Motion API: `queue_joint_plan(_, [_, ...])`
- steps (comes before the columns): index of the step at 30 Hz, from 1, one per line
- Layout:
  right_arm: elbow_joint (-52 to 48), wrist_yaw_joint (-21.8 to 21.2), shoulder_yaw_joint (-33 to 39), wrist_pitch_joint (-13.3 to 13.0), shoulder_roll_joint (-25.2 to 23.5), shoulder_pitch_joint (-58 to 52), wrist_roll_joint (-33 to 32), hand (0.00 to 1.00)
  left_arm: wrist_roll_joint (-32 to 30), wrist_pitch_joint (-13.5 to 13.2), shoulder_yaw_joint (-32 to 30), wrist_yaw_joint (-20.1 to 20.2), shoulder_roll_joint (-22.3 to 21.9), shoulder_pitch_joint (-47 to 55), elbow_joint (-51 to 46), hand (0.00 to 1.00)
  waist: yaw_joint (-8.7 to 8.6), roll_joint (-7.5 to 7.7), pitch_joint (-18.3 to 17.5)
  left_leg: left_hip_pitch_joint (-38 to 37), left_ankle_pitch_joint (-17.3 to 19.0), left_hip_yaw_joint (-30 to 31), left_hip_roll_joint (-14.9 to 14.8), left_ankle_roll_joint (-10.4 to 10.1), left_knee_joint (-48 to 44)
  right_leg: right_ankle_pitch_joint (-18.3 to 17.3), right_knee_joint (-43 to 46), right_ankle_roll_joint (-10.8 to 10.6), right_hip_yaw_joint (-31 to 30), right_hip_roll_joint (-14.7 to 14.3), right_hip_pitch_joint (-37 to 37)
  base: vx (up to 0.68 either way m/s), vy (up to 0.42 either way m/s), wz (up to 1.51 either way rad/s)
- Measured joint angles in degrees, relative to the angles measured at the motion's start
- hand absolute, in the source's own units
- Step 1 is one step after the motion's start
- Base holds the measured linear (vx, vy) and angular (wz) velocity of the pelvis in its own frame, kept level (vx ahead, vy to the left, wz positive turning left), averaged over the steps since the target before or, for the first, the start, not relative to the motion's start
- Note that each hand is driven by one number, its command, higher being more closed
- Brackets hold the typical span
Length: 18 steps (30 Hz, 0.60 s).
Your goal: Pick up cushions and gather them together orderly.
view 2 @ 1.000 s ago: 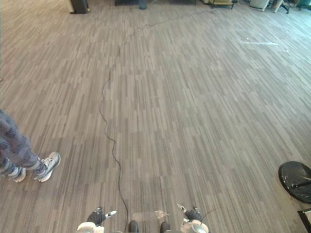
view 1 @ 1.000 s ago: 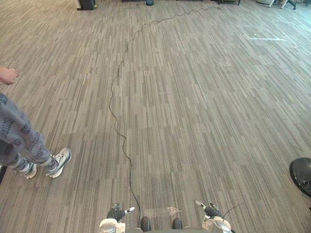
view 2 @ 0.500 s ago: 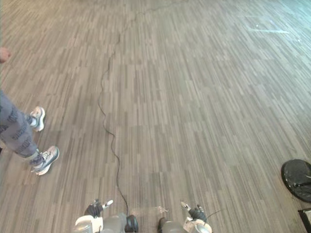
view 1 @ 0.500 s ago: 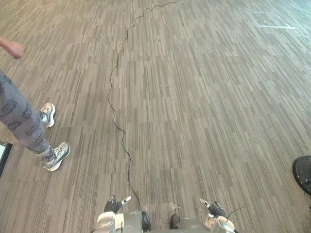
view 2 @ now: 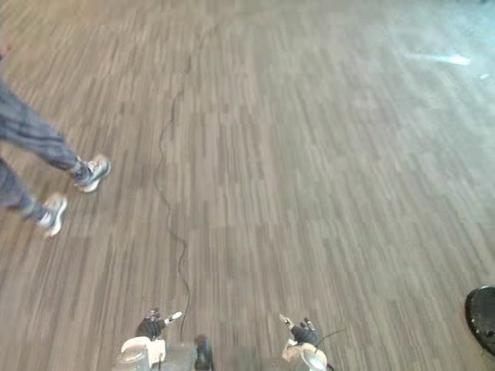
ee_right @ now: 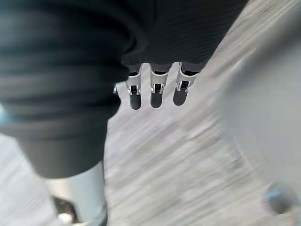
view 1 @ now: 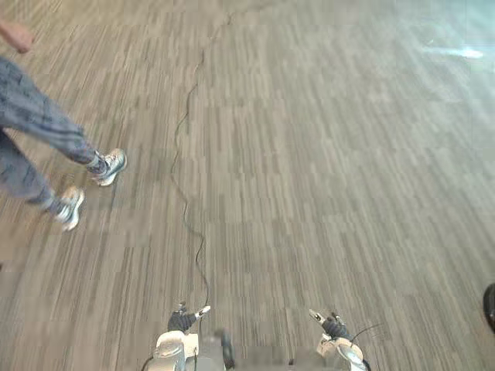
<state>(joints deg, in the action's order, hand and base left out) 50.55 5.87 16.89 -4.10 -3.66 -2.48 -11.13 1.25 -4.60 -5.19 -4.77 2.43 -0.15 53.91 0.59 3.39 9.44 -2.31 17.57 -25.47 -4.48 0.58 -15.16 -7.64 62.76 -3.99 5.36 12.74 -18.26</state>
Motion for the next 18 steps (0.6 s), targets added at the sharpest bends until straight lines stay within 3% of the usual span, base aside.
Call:
queue_joint_plan(2, [-0.5, -0.1, -0.1, -0.7, 0.0, 0.6, 0.0, 0.0, 0.1, 0.0, 0.0, 0.0, -0.6, -1.4, 0.4, 0.0, -1.17, -0.14, 0.1, -5.0, 0.5, -0.1, -0.1, -0.8, 3.3, -3.4, -2.9, 0.8, 4.7, -0.9, -6.6, 0.59, 0.053, 0.01])
queue_joint_plan(4, [0.4, -0.1, -0.2, -1.1, 0.9, 1.6, 0.0, 0.0, 0.1, -0.1, -0.4, 0.0, -1.1, -3.0, 1.8, 0.0, -1.67, -0.34, 0.2, -9.0, 0.5, -0.1, -0.1, -0.9, 5.6, -4.1, -17.2, 2.3, 9.9, -2.9, -10.7, 0.58, -0.041, 0.27])
queue_joint_plan(5, [1.9, -0.2, -0.2, -1.1, 1.6, 2.3, 0.0, 0.0, 0.1, -0.1, 0.2, 0.0, -1.1, -3.6, 2.0, 0.0, -1.87, -0.43, 0.3, -11.3, 0.5, 1.3, 0.2, -0.9, 6.7, 0.1, -32.6, 3.4, 12.2, -5.3, -10.6, 0.63, -0.093, 0.38])
queue_joint_plan(6, [2.3, -0.2, -0.2, -1.0, 1.7, 2.3, 0.0, 0.0, 0.0, -0.1, 0.2, 0.1, -1.0, -3.6, 2.1, 0.0, -1.96, -0.32, 0.3, -11.8, 0.5, 1.8, 0.3, -0.9, 7.0, 1.3, -35.7, 3.5, 12.4, -5.8, -10.5, 0.68, -0.136, 0.65])
queue_joint_plan(7, [4.9, -0.2, -0.1, -0.7, 2.6, 2.0, 0.7, 0.0, 0.0, -0.1, 0.6, 0.1, -0.9, -3.2, 2.9, 0.0, -2.99, 0.08, 0.6, -14.7, 0.5, 5.2, 1.7, -1.0, 8.5, 12.5, -46.4, 7.8, 10.6, -7.7, -9.3, 0.7, -0.133, 0.35])
queue_joint_plan(8, [5.7, -0.2, 0.5, -0.4, 4.6, 3.8, 2.2, 0.0, -0.1, -0.1, 0.0, 0.2, -1.6, -3.4, 4.5, 0.0, -3.22, -3.55, 1.2, -16.0, -1.1, 7.7, -1.0, -3.5, 9.2, 11.8, -44.5, 8.8, 10.5, -10.0, -8.8, 0.82, -0.159, 0.18])
queue_joint_plan(9, [5.6, -0.2, 1.7, -0.4, 5.0, 5.0, 2.4, 0.0, -0.4, 0.0, -0.7, 0.4, -2.1, -3.6, 5.5, 0.0, -3.15, -4.49, 2.0, -16.0, -3.9, 9.0, -1.5, -5.8, 8.7, 9.5, -41.7, 9.1, 10.4, -10.3, -9.6, 0.8, -0.18, -0.27])
queue_joint_plan(11, [5.5, -0.2, 3.6, -0.4, 4.5, 5.2, 2.7, 0.0, -1.4, 0.0, -2.4, 0.3, -2.7, -3.4, 5.7, 0.0, -2.97, -5.65, 2.7, -16.9, -9.2, 10.7, -2.2, -6.6, 6.2, 5.5, -36.3, 10.2, 11.2, -10.5, -9.2, 0.64, -0.178, -0.1])
queue_joint_plan(12, [4.7, -0.1, 4.4, -0.3, 3.9, 4.1, 2.8, 0.0, -2.1, 0.0, -2.9, 0.4, -3.2, -3.3, 5.2, 0.0, -3.52, -5.85, 3.0, -14.8, -13.9, 12.5, -3.9, -6.0, -3.1, 2.4, -36.2, 9.9, 12.3, -10.8, -5.2, 0.49, -0.146, 0.16])
queue_joint_plan(13, [4.5, -0.1, 4.3, -0.2, 3.9, 3.8, 2.9, 0.0, -2.3, 0.0, -2.9, 0.4, -3.3, -3.2, 5.1, 0.0, -3.59, -5.9, 3.0, -13.9, -15.0, 13.0, -4.3, -6.3, -5.7, 1.9, -36.5, 9.8, 12.5, -10.8, -4.3, 0.72, -0.171, 0.3])
queue_joint_plan(14, [3.4, -0.1, 3.1, 0.0, 3.6, 1.8, 3.4, 0.0, -3.2, -0.2, -4.0, 0.6, -4.6, -2.5, 3.0, 0.0, -3.23, -5.92, 3.1, -3.3, -22.1, 15.6, -8.4, -7.4, -30.7, -2.3, -40.3, 9.2, 12.2, -11.8, 3.9, 0.68, -0.11, 0.06])
queue_joint_plan(15, [3.0, 0.0, 3.0, 0.0, 3.6, 1.6, 3.4, 0.0, -3.4, -0.2, -4.5, 0.6, -5.2, -2.3, 2.1, 0.0, -2.72, -6.0, 3.1, 0.2, -19.8, 14.9, -10.0, -7.0, -38.0, -3.4, -41.3, 9.2, 11.6, -12.6, 6.0, 0.66, -0.074, 0.02])
queue_joint_plan(16, [3.0, 0.0, 3.0, 0.0, 3.5, 1.6, 3.4, 0.0, -3.4, -0.3, -4.6, 0.6, -5.3, -2.3, 2.0, 0.0, -2.67, -6.05, 3.1, 0.6, -19.5, 14.8, -10.2, -7.0, -38.8, -3.5, -41.4, 9.2, 11.5, -12.7, 6.3, 0.41, -0.014, -0.38])
queue_joint_plan(17, [2.6, 0.1, 1.9, 0.0, 3.1, 1.6, 3.2, 0.0, -3.4, -0.1, -5.0, 0.7, -5.4, -1.9, 1.6, 0.0, -1.44, -5.7, 3.3, 8.0, -13.7, 13.3, -12.3, -4.8, -47.4, -5.9, -43.6, 9.5, 9.7, -13.8, 11.5, 0.5, 0.029, -0.51])
queue_joint_plan(18, [2.5, 0.2, 1.3, 0.1, 2.5, 1.4, 3.2, 0.0, -3.4, -0.1, -4.9, 0.8, -5.5, -1.0, 0.8, 0.0, -0.43, -4.92, 3.3, 12.5, -10.0, 11.7, -12.7, -3.7, -47.7, -7.5, -45.4, 8.9, 7.9, -13.8, 15.5, 0.4, 0.031, -0.52])
